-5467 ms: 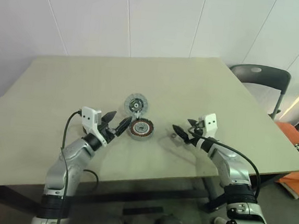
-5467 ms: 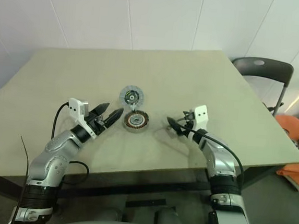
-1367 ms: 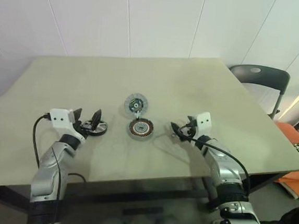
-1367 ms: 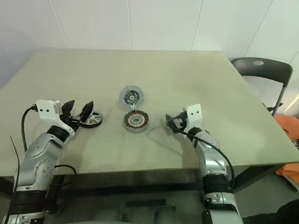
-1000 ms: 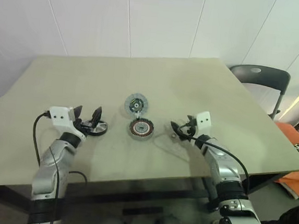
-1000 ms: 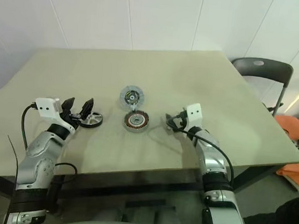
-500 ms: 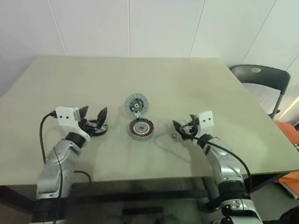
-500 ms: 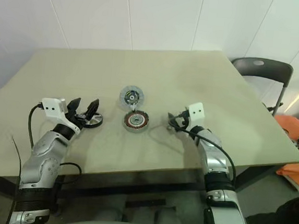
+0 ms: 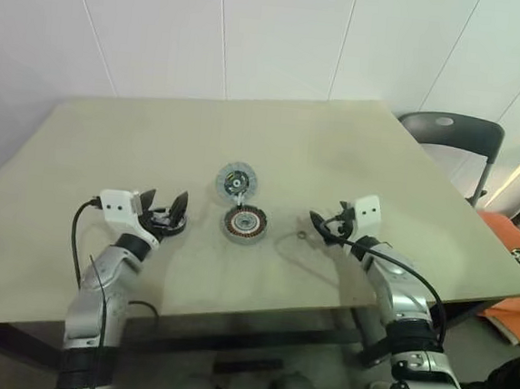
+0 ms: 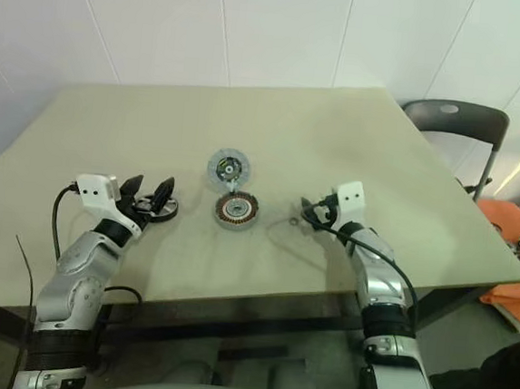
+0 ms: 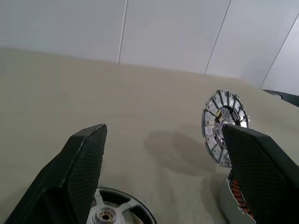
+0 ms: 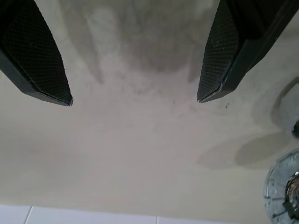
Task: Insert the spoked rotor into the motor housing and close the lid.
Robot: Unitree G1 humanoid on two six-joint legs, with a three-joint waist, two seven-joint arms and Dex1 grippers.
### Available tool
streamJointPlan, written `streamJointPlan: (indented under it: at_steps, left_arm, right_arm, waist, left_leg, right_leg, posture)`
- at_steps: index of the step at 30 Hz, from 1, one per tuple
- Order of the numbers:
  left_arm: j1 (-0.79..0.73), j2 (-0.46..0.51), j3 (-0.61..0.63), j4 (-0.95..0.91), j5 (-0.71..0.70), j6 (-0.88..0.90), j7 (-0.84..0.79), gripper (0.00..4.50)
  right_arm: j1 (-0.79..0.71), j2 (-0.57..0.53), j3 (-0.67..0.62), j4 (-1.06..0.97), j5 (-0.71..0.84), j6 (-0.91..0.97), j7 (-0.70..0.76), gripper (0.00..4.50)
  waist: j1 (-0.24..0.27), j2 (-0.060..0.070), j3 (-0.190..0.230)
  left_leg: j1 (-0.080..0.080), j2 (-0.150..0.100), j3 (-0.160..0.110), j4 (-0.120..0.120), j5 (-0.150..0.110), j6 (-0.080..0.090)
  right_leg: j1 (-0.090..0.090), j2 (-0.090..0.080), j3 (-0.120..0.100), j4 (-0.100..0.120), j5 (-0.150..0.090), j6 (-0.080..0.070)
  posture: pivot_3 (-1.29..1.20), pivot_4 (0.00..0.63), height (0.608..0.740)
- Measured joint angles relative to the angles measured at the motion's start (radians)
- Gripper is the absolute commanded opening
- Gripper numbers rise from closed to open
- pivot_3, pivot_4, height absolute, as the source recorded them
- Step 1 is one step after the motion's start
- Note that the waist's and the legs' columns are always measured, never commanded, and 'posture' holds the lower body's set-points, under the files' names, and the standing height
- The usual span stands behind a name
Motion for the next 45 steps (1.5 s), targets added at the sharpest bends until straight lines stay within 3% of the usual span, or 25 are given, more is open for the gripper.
streamJointPlan:
  at_steps: [25, 45]
  left_arm:
    - [-0.048, 0.005, 0.000, 0.020, 0.000, -0.002, -0.014, 4.18]
    - [-0.061, -0.007, -0.016, 0.042, 0.000, -0.002, -0.032, 4.18]
  right_arm:
    - [-0.043, 0.013, -0.003, 0.020, 0.000, -0.005, -0.009, 4.44]
    - [0.010, 0.007, -0.008, -0.040, 0.001, 0.011, -0.031, 4.44]
  waist:
    - [0.000, 0.000, 0.000]
    - [0.000, 0.000, 0.000]
  left_leg:
    - [0.000, 0.000, 0.000, 0.000, 0.000, 0.000]
    - [0.000, 0.000, 0.000, 0.000, 0.000, 0.000]
  right_leg:
    - [0.000, 0.000, 0.000, 0.000, 0.000, 0.000]
    - [0.000, 0.000, 0.000, 0.000, 0.000, 0.000]
  posture:
    - [0.00, 0.000, 0.740]
    - [0.00, 0.000, 0.740]
